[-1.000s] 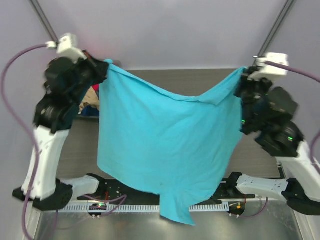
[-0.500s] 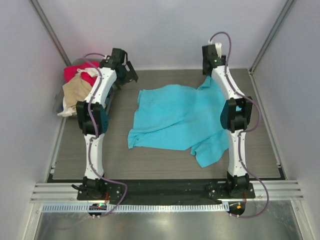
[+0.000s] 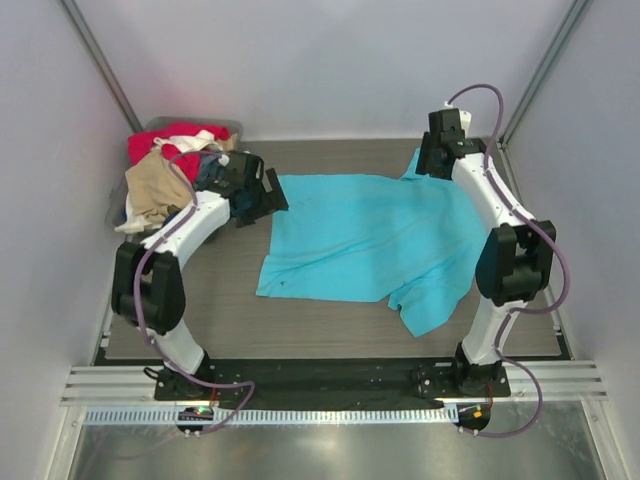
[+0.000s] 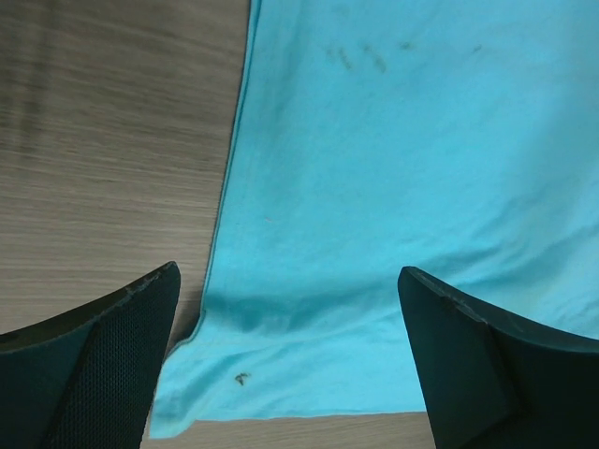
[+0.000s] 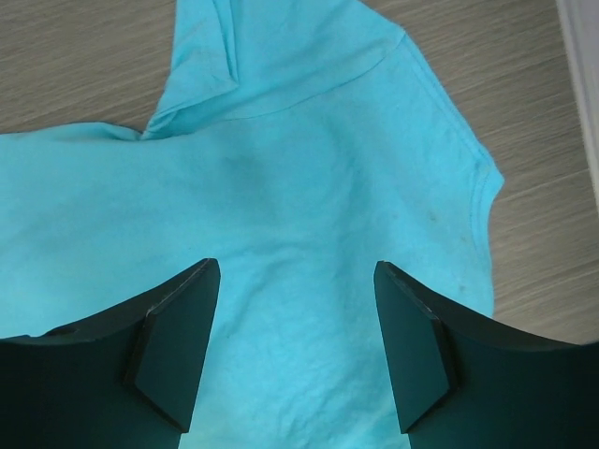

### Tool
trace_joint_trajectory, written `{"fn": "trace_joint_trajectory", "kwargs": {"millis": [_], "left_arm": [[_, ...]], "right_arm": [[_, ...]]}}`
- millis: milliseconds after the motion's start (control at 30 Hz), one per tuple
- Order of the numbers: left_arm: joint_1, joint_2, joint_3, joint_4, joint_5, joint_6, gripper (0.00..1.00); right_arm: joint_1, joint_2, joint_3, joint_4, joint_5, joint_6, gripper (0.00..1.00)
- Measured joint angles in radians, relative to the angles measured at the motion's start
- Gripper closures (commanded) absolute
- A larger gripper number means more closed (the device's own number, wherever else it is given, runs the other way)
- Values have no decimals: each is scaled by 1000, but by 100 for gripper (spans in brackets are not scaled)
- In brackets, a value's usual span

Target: Fold and stack the t-shirts

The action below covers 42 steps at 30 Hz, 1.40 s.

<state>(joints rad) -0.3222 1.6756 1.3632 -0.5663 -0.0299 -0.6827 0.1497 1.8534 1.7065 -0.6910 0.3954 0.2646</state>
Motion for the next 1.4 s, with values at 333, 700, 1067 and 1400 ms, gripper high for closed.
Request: {"fn": "trace_joint_trajectory", "kwargs": {"millis": [333, 700, 1067, 1400], "left_arm": [[-33, 241, -21, 106, 62, 1, 6], [-50, -90, -237, 80, 79, 43, 6], [-50, -525, -348, -126, 37, 125, 6], [-50, -722, -459, -214, -5, 169, 7]], "right_arm": [[-92, 371, 166, 25, -194, 61, 40], [-93, 595, 440, 54, -250, 106, 46], [-107, 654, 504, 79, -275, 106, 60], [-113, 669, 515, 96, -310, 115, 92]]}}
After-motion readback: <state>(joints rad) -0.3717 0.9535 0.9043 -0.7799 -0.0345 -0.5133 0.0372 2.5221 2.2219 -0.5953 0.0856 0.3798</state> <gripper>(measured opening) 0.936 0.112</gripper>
